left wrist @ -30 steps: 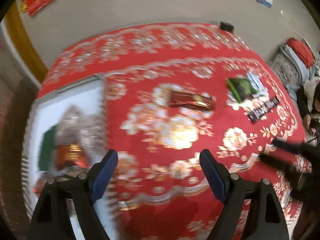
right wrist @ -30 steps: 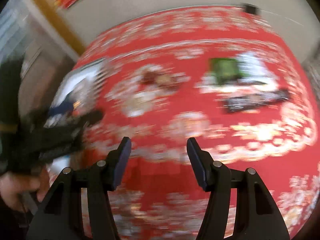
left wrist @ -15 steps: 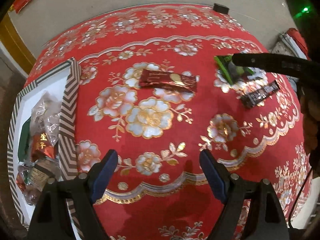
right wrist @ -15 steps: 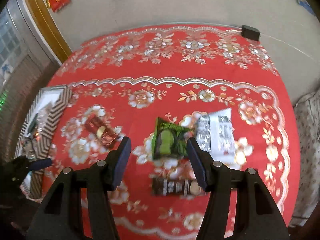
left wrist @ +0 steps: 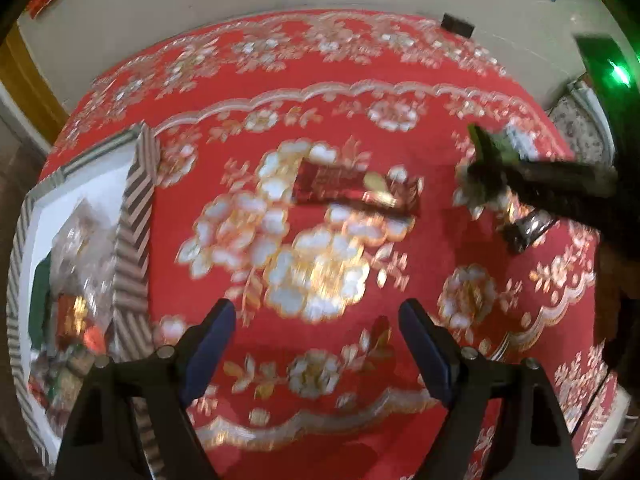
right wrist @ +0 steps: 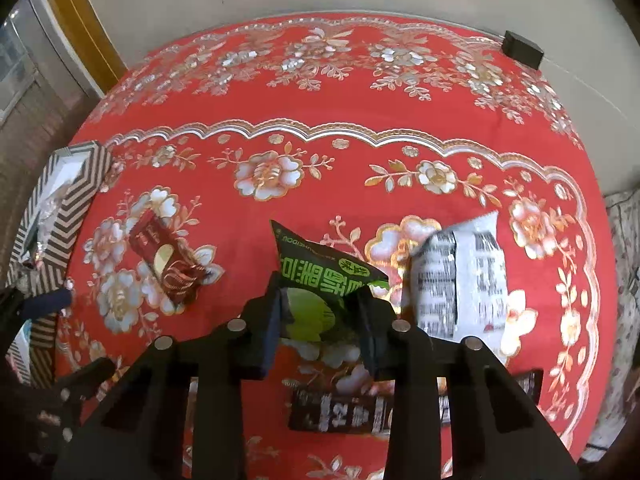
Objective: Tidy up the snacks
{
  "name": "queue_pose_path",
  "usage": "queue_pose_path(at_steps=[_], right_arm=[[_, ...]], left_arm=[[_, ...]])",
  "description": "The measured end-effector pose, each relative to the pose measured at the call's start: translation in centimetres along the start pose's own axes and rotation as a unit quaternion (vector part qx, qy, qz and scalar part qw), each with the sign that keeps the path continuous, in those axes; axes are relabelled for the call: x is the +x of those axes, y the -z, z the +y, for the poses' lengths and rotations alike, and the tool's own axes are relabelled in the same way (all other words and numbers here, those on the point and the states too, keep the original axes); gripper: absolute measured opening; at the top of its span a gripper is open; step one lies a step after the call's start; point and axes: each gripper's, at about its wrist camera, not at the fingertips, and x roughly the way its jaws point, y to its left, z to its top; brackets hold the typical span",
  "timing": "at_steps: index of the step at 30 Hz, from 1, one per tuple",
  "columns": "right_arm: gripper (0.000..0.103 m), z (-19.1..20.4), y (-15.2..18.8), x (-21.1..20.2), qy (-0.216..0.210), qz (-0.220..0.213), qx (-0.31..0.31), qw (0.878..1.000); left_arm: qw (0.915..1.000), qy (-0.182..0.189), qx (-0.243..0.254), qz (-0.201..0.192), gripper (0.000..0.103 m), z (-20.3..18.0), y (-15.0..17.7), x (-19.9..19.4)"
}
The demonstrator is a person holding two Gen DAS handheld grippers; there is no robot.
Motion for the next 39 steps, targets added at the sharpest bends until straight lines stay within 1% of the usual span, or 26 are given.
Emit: queue_pose_path(at_steps=[2, 4, 5, 6, 7, 9, 10, 11, 12, 13, 14, 16, 18, 20, 22, 24, 26, 28, 29, 30, 31, 32, 33, 34, 35, 39], right_arm=[[0.032, 0.2, 0.8, -0.8, -0.020, -0.003, 0.006, 1.000], [0.032, 0.7, 2.3, -1.9, -0.040, -0.002, 0.010, 0.999], [0.032, 1.1, 2.9, -2.2, -0.050, -0.001, 0.012, 0.999], [0.032, 1.3, 3.8, -2.8, -0.058, -0.001, 0.012, 0.998], [0.032, 1.6, 4.8, -3.4, -0.063, -0.001, 0.011, 0.998], [0.032, 1.7, 6.7, -4.1, -0.069, 0.003, 0.012, 0.998], [0.032, 1.6, 7.7, -4.5, -0.070, 0.004, 0.015, 0.997], [0.032, 1.5, 8.4, -4.6, -0.070, 0.006, 0.020, 0.997], [0.032, 1.3, 9.2, -4.8, -0.070, 0.009, 0.027, 0.997], [0.032, 1.2, 9.8, -4.9, -0.071, 0.013, 0.036, 0.997], [0.032, 1.0, 10.2, -5.0, -0.070, 0.015, 0.043, 0.996], [0.032, 0.6, 10.8, -5.2, -0.069, 0.016, 0.057, 0.996], [0.032, 0.3, 11.1, -5.6, -0.063, 0.013, 0.064, 0.996], [0.032, 0.1, 11.2, -6.0, -0.060, 0.009, 0.070, 0.996], [0.032, 0.0, 11.2, -6.3, -0.056, 0.005, 0.075, 0.996], [0.032, -0.2, 11.1, -6.4, -0.055, 0.002, 0.082, 0.995], [0.032, -0.1, 11.1, -6.4, -0.055, 0.003, 0.085, 0.995], [0.032, 0.0, 11.2, -6.4, -0.055, 0.004, 0.086, 0.995], [0.032, 0.1, 11.1, -6.4, -0.055, 0.004, 0.086, 0.995], [0.032, 0.2, 11.1, -6.4, -0.055, 0.004, 0.085, 0.995], [0.032, 0.3, 11.1, -6.4, -0.055, 0.004, 0.084, 0.995], [0.032, 0.4, 11.1, -6.4, -0.057, 0.004, 0.083, 0.995], [0.032, 0.5, 11.0, -6.5, -0.057, 0.003, 0.082, 0.995], [0.032, 0.6, 11.0, -6.7, -0.056, 0.002, 0.081, 0.995], [0.032, 0.7, 11.0, -6.8, -0.057, 0.001, 0.079, 0.995], [0.032, 0.9, 10.9, -7.6, -0.056, -0.009, 0.077, 0.995]], left_arm=[[0.9998, 0.009, 0.007, -0.014, 0.085, 0.0, -1.3, 0.3], [0.9987, 0.018, 0.034, -0.032, 0.085, -0.2, -3.1, 0.5], [0.9972, 0.030, 0.056, -0.040, 0.085, -0.4, -4.0, 0.7], [0.9941, 0.043, 0.091, -0.039, 0.085, -0.6, -5.0, 1.1], [0.9891, 0.053, 0.134, -0.029, 0.085, -1.1, -5.7, 1.7], [0.9692, 0.058, 0.239, -0.016, 0.085, -1.9, -6.6, 2.7], [0.9541, 0.069, 0.291, -0.006, 0.085, -2.2, -6.8, 3.1], [0.9408, 0.083, 0.329, 0.005, 0.085, -2.4, -6.9, 3.5], [0.9246, 0.089, 0.370, 0.009, 0.085, -2.6, -7.0, 3.8], [0.9118, 0.087, 0.401, 0.009, 0.085, -2.9, -7.0, 4.1], [0.9013, 0.087, 0.424, 0.016, 0.086, -3.0, -7.2, 4.6], [0.8861, 0.106, 0.451, 0.018, 0.088, -3.1, -7.9, 5.1], [0.8784, 0.122, 0.461, 0.028, 0.089, -3.2, -8.7, 5.6], [0.8744, 0.139, 0.463, 0.041, 0.088, -3.4, -9.2, 6.1], [0.8714, 0.153, 0.464, 0.043, 0.088, -3.6, -9.2, 6.2], [0.8724, 0.154, 0.462, 0.041, 0.087, -3.8, -9.3, 6.3], [0.8749, 0.154, 0.457, 0.041, 0.082, -3.8, -9.3, 6.1], [0.8767, 0.154, 0.454, 0.041, 0.072, -4.0, -9.1, 5.8], [0.8783, 0.153, 0.451, 0.040, 0.070, -4.0, -8.8, 5.5], [0.8812, 0.153, 0.446, 0.039, 0.065, -3.9, -8.7, 5.3], [0.8842, 0.152, 0.440, 0.035, 0.057, -3.7, -8.5, 4.9], [0.8894, 0.151, 0.430, 0.032, 0.051, -3.4, -8.2, 4.6], [0.8965, 0.149, 0.416, 0.028, 0.034, -3.4, -8.2, 4.4], [0.9045, 0.145, 0.400, 0.030, 0.026, -3.2, -8.1, 4.1], [0.9108, 0.146, 0.384, 0.034, 0.026, -3.2, -8.2, 4.1], [0.9276, 0.151, 0.340, 0.037, 0.026, -3.3, -7.4, 3.8]])
